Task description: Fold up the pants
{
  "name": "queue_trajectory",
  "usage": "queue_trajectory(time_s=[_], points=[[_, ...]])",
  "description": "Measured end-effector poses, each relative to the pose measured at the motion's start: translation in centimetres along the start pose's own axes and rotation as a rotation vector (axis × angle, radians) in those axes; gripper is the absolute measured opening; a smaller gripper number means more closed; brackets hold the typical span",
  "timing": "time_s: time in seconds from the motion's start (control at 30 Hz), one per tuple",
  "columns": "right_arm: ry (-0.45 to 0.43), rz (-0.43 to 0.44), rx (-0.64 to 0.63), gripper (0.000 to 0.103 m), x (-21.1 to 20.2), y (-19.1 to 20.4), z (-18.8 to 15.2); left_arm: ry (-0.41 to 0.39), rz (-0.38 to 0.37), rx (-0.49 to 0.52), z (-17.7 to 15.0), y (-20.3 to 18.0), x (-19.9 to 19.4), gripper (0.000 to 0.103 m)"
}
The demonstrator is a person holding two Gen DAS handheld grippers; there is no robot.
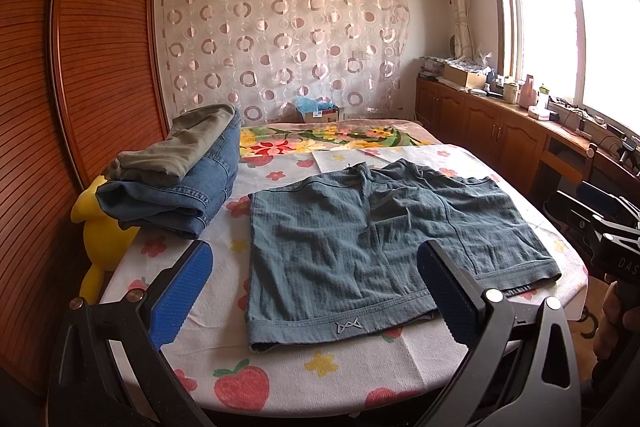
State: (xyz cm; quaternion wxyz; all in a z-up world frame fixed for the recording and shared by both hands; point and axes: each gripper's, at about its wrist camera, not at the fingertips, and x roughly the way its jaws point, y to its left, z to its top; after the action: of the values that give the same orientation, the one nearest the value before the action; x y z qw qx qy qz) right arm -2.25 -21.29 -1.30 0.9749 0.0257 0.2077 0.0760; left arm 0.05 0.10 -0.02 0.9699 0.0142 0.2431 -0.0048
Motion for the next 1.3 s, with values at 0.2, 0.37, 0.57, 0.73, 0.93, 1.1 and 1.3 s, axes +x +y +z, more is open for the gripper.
queue_trajectory(time_s=[0.2,0.37,0.57,0.73,0.93,1.1,1.3], points=[[0.000,0.000,-0.001,0.094,0.0,0.0,0.0,0.000,-0.001,0.000,0.0,0.0,0.0,0.102],[-0.001,0.000,0.000,0.094,0.0,0.0,0.0,0.001,-0.002,0.000,0.0,0.0,0.0,0.102],[0.001,0.000,0.000,0.094,-0.2,0.1,0.0,0.014,-0.013,-0.001,0.1,0.4,0.7,0.102],[0.008,0.005,0.004,0.094,0.1,-0.1,0.0,0.029,-0.027,0.007,0.2,-0.3,0.7,0.102],[0.008,-0.004,-0.003,0.094,0.3,-0.7,-0.1,0.052,-0.044,0.024,0.0,-0.3,2.0,0.102],[0.011,-0.021,-0.005,0.094,0.7,-1.5,-0.1,0.066,-0.053,0.056,-0.1,-0.4,2.8,0.102],[0.020,-0.041,-0.003,0.094,1.1,-2.5,0.0,0.099,-0.069,0.084,-0.3,-0.5,4.6,0.102]])
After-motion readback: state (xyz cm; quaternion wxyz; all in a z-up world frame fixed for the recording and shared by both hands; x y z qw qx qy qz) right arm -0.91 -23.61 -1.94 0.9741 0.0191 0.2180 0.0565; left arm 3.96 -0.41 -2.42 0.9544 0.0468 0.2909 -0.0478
